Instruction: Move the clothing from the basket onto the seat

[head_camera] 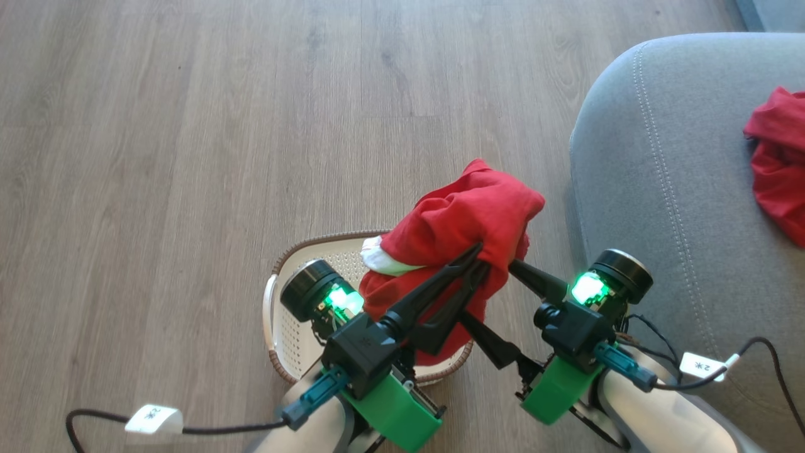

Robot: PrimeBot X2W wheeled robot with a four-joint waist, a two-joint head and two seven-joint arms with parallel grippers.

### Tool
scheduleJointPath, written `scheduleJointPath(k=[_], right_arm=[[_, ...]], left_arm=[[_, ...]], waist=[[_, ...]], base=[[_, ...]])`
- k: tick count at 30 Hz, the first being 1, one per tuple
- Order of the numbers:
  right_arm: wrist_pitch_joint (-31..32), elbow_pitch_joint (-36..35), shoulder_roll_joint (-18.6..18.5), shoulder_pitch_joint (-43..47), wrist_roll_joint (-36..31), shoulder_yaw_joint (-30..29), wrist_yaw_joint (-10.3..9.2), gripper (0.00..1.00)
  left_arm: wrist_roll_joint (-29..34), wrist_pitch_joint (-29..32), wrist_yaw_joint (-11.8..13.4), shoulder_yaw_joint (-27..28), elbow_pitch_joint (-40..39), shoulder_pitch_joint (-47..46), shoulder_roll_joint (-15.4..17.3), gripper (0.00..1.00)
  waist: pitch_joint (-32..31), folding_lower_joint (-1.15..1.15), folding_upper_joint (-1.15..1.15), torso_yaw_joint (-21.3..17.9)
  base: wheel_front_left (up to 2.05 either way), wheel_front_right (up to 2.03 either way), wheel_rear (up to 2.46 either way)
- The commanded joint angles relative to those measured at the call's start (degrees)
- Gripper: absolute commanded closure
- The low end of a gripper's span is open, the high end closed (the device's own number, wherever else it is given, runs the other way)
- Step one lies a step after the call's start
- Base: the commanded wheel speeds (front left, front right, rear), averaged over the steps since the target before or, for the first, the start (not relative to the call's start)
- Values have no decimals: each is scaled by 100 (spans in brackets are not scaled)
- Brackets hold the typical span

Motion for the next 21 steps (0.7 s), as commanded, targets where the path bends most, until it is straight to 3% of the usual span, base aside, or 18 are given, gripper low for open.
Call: scheduleJointPath(k=[1,19,20,21], right_arm=[[4,-146,69,-169,-17,-17,-1,0],[4,-105,219,-188,-96,-185,-1,0],[4,-95,223,-191,-33,-142,-1,72],[4,-115,220,-208,-7,-129,-1,100]], left_arm=[[-31,-54,-6,154,-195,-276,-2,100],[-49,-54,-7,-102,-171,-349,-2,100],[-54,-54,-7,-103,-169,-351,-2,100],[-58,-54,-7,-100,-169,-351,-2,100]], waist=[[4,0,0,7],[79,0,0,128],[75,0,0,135],[70,0,0,138]], base=[[0,0,0],[0,0,0],[0,0,0],[0,0,0]])
